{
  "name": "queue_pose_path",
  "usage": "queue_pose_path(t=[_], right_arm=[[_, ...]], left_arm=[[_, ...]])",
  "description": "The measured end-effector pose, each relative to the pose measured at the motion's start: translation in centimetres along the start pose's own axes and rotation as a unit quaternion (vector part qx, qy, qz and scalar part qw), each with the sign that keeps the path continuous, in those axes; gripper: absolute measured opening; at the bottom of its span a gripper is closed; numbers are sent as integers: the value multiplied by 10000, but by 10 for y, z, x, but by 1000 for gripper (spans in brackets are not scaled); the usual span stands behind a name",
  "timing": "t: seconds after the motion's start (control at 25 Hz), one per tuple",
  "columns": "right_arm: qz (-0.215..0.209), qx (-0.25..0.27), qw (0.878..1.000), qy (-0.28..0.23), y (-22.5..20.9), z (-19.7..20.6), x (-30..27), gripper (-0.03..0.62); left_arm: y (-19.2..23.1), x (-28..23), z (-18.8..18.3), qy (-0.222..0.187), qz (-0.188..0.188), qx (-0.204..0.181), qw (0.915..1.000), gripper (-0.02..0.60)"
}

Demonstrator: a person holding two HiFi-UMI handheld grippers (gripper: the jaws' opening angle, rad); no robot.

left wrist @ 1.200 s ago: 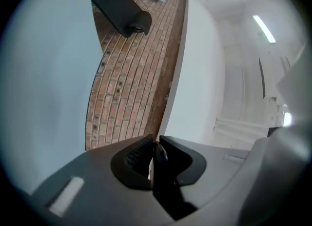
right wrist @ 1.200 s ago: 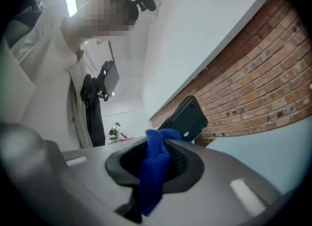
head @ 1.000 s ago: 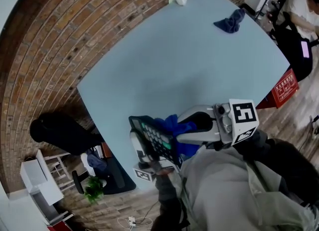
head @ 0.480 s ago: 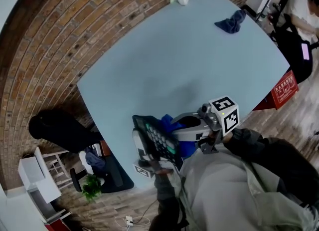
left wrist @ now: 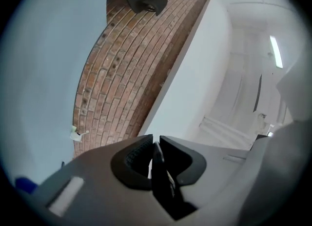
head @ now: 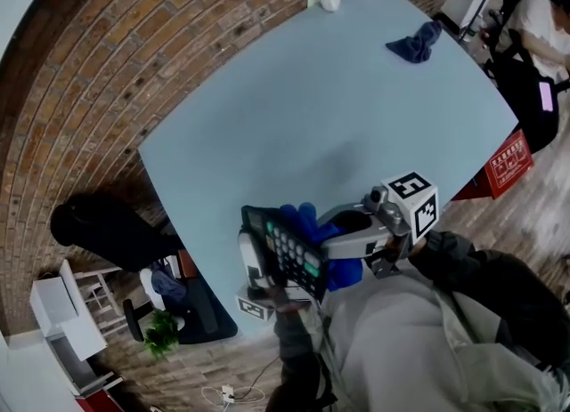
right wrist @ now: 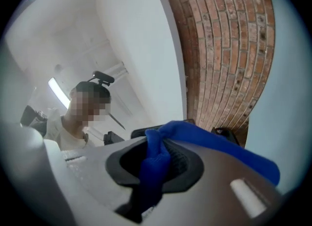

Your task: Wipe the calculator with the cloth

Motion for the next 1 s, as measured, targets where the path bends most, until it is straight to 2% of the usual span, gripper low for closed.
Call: queue_pose_path(t=[0.12, 0.2, 0.24, 0.28, 0.32, 0.36, 0.4, 0.44, 0.48, 0.56, 0.68, 0.76, 0.8, 0.84, 0.88, 0.92, 0.96, 1.0], right_arm=[[190, 500, 9986, 31, 21, -13, 2, 67], [787, 1190, 9895, 230, 33, -30, 4, 67], [1279, 1666, 9768, 413, 38, -38, 5, 67], [1870, 2247, 9541, 658, 42, -45, 5, 67], [2459, 2912, 9194, 975, 46, -49, 3, 67], [2943, 3584, 8756, 1351, 50, -50, -1, 67], [3257, 4157, 8310, 1748, 53, -46, -7, 68], [3397, 4543, 7956, 2125, 54, -40, -15, 67], [3436, 4718, 7741, 2452, 52, -33, -24, 67], [3618, 4692, 7482, 2986, 39, -20, -36, 69], [4050, 4595, 7021, 3632, 19, -8, -42, 69], [3975, 4820, 6703, 4005, 18, 5, -49, 68], [3803, 4951, 6551, 4256, 20, 16, -53, 68], [3536, 5009, 6477, 4523, 23, 28, -57, 69], [3218, 4977, 6502, 4754, 28, 42, -63, 68], [2946, 4888, 6587, 4904, 32, 56, -68, 69], [2803, 4790, 6680, 4958, 34, 64, -71, 68], [2783, 4691, 6779, 4929, 35, 67, -70, 69]], left_arm=[[0, 8, -11, -24, -234, -198, 9995, 43], [-2, 11, -12, 57, -346, -371, 9987, 43], [-2, 11, -12, 122, -449, -482, 9978, 43], [-3, 12, -11, 204, -603, -626, 9960, 43], [-2, 14, -11, 302, -811, -804, 9930, 43], [-2, 15, -10, 408, -1045, -1003, 9886, 43], [-2, 16, -9, 502, -1257, -1207, 9834, 43], [-2, 16, -7, 576, -1409, -1403, 9783, 43], [-4, 14, -5, 632, -1503, -1591, 9737, 43], [-7, 10, -3, 750, -1690, -2005, 9621, 43], [-15, 8, -3, 939, -2065, -2613, 9382, 44], [-20, 9, -4, 1017, -2172, -2834, 9285, 44], [-22, 9, -4, 1052, -2233, -2946, 9232, 44], [-23, 10, -4, 1103, -2328, -3109, 9149, 44], [-23, 10, -4, 1175, -2419, -3305, 9047, 44], [-23, 9, -3, 1257, -2449, -3466, 8967, 46], [-23, 7, -2, 1327, -2411, -3544, 8937, 46], [-23, 5, -1, 1370, -2342, -3543, 8949, 46]])
Point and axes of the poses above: the fingertips, and each gripper's own axes: x backward along the fingers, y to its left, z out of its underside, the point moved 8 cm from there along x, backward along the fingers, and after that the axes turned 12 degrees about y, right-handed, at the moved point
